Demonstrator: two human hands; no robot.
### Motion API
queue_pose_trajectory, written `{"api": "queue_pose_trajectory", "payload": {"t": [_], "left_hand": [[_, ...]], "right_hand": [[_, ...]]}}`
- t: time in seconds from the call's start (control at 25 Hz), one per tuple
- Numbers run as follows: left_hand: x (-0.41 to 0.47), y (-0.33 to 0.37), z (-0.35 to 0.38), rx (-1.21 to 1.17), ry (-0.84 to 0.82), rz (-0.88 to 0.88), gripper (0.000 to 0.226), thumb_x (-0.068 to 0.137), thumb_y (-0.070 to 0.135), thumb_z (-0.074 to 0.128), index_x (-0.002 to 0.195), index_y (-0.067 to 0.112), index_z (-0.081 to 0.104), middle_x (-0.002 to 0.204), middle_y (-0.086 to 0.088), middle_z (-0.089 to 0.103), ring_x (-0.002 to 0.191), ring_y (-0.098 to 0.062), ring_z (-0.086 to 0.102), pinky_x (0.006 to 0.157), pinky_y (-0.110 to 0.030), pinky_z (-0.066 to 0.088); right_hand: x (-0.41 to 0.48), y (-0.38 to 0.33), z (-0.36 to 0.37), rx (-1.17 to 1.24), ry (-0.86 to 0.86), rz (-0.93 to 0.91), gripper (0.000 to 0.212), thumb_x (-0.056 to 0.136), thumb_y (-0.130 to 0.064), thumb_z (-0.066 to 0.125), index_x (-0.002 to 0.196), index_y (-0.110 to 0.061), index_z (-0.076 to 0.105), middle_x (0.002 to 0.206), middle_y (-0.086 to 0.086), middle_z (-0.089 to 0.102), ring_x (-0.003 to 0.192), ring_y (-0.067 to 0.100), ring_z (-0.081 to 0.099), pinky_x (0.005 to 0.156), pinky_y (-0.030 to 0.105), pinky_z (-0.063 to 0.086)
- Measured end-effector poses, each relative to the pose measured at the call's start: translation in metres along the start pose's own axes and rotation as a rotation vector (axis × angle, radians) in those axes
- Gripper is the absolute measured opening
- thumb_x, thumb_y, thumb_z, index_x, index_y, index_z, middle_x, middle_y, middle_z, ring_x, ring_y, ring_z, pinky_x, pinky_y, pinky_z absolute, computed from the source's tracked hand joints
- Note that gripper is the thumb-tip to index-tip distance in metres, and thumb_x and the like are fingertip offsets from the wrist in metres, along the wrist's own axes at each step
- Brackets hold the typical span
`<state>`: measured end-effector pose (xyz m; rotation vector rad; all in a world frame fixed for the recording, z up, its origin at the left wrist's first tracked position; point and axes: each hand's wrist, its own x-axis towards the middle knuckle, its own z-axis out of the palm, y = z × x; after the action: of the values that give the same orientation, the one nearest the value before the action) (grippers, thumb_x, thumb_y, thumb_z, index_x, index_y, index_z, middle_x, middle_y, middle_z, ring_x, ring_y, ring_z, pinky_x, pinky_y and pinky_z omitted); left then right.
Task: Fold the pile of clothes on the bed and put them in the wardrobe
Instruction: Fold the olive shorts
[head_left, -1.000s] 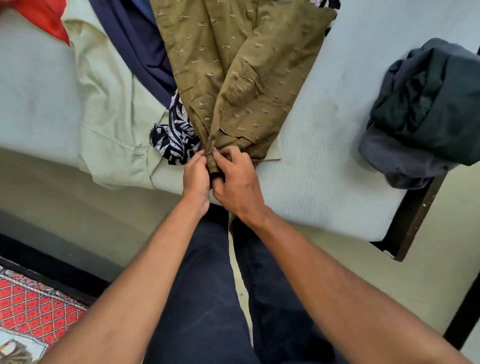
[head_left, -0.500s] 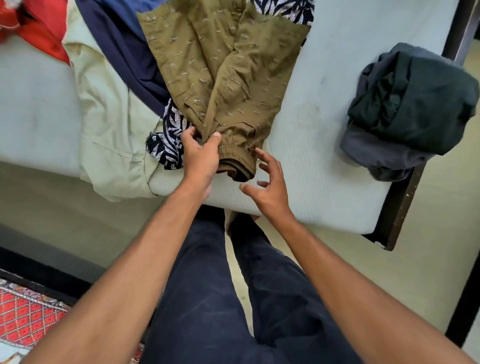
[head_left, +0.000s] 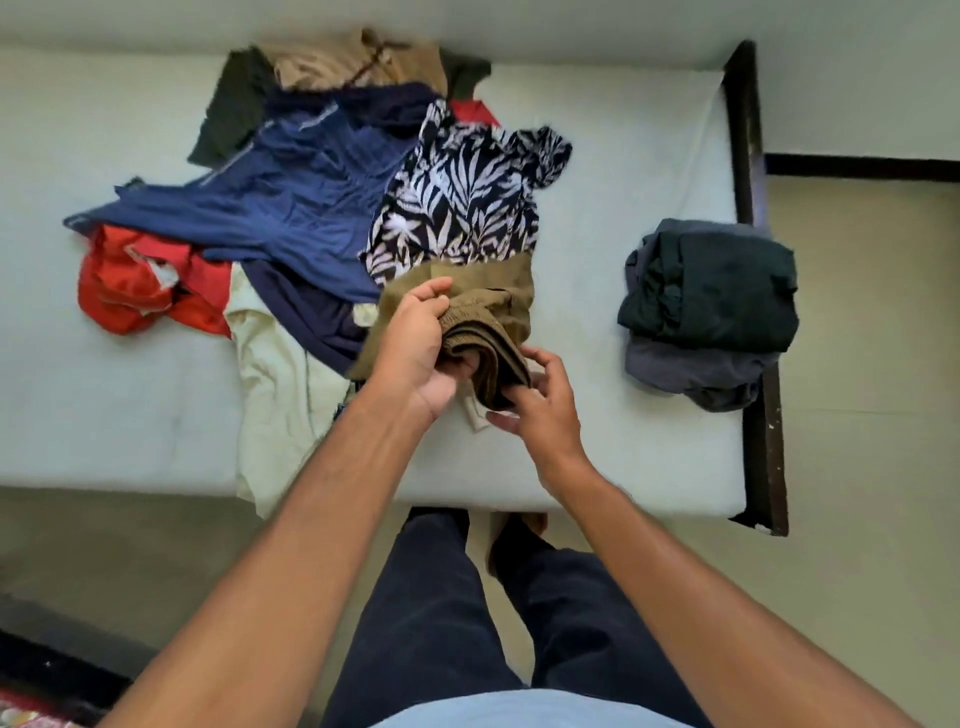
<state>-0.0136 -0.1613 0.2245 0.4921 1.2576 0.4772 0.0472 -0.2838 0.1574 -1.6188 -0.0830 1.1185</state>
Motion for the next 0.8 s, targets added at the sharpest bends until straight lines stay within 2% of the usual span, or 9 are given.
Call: {"api": "queue_pose_trajectory", "payload": {"t": [0.08,0.16,0.2,0.24,0.36,0.44,0.6,0.68,0.8], "left_hand": [[-0.015,0.022,0.017,0.027,-0.043,-0.008,0.031,0.101,0.007,0.038,0.102,0.023,0.065,0.067,0.0,0.066,0.055,-0.012,0.059,0.055,-0.024,0.042],[-0.036,0.044,0.028,0.033,-0.069,0.006,0.018,0.098,0.014,0.051,0.09,0.022,0.066,0.06,0.004,0.062,0.053,-0.01,0.055,0.051,-0.019,0.039],[-0.046,0.054,0.031,0.064,-0.081,0.031,0.01,0.095,0.019,0.059,0.086,0.022,0.064,0.059,0.007,0.061,0.051,-0.008,0.054,0.049,-0.016,0.038],[-0.056,0.063,0.032,0.099,-0.095,0.061,0.004,0.091,0.024,0.066,0.088,0.024,0.063,0.061,0.009,0.061,0.05,-0.005,0.055,0.05,-0.016,0.04],[-0.069,0.071,0.031,0.062,-0.162,0.069,0.038,0.083,0.025,0.077,0.117,0.026,0.061,0.081,0.005,0.068,0.055,-0.006,0.064,0.056,-0.023,0.05],[-0.074,0.065,0.028,0.06,-0.186,0.053,0.04,0.082,0.024,0.08,0.115,0.027,0.059,0.088,0.002,0.067,0.059,-0.008,0.064,0.054,-0.024,0.051],[-0.076,0.051,0.019,0.178,-0.166,0.095,0.027,0.079,0.029,0.083,0.09,0.029,0.059,0.083,0.005,0.069,0.064,-0.007,0.063,0.055,-0.022,0.052],[-0.076,0.05,0.015,0.253,-0.202,0.076,0.033,0.075,0.029,0.086,0.097,0.026,0.062,0.091,0.002,0.07,0.068,-0.01,0.064,0.057,-0.024,0.054],[-0.07,0.055,0.008,0.625,-0.285,0.105,0.054,0.066,0.024,0.093,0.111,0.019,0.064,0.099,-0.002,0.074,0.072,-0.014,0.07,0.062,-0.03,0.058]], "right_hand": [[-0.009,-0.039,0.001,0.16,0.04,0.052,0.029,0.092,0.009,0.051,0.102,-0.017,0.061,0.101,0.015,0.068,0.088,0.029,0.069,0.058,0.03,0.058],[-0.013,-0.084,-0.006,0.065,0.153,-0.102,0.029,0.088,0.008,0.05,0.088,-0.018,0.064,0.079,0.006,0.066,0.065,0.016,0.062,0.045,0.022,0.047],[-0.018,-0.109,-0.013,-0.017,0.193,-0.196,0.025,0.087,0.004,0.052,0.084,-0.017,0.065,0.071,0.002,0.064,0.057,0.011,0.057,0.044,0.021,0.043],[-0.022,-0.134,-0.019,-0.114,0.195,-0.271,0.02,0.086,-0.002,0.055,0.082,-0.018,0.067,0.068,-0.001,0.064,0.054,0.011,0.056,0.047,0.023,0.043],[-0.039,-0.19,-0.031,-0.64,0.129,-0.306,0.013,0.087,-0.026,0.059,0.083,-0.024,0.071,0.072,-0.006,0.068,0.069,0.014,0.06,0.062,0.03,0.045],[-0.05,-0.21,-0.032,-0.869,0.148,-0.308,0.015,0.09,-0.031,0.058,0.083,-0.029,0.071,0.075,-0.011,0.066,0.074,0.008,0.055,0.064,0.029,0.039],[-0.046,-0.229,-0.026,-0.97,0.148,-0.26,0.017,0.091,-0.031,0.057,0.089,-0.026,0.073,0.076,-0.008,0.065,0.075,0.009,0.057,0.062,0.027,0.038],[-0.035,-0.23,-0.021,-1.102,0.096,-0.189,0.018,0.087,-0.035,0.057,0.086,-0.023,0.071,0.078,-0.003,0.065,0.081,0.017,0.063,0.069,0.031,0.047],[-0.018,-0.239,-0.017,-1.119,0.0,-0.144,0.017,0.081,-0.034,0.06,0.081,-0.02,0.069,0.08,0.0,0.066,0.082,0.021,0.064,0.082,0.039,0.053]]}}
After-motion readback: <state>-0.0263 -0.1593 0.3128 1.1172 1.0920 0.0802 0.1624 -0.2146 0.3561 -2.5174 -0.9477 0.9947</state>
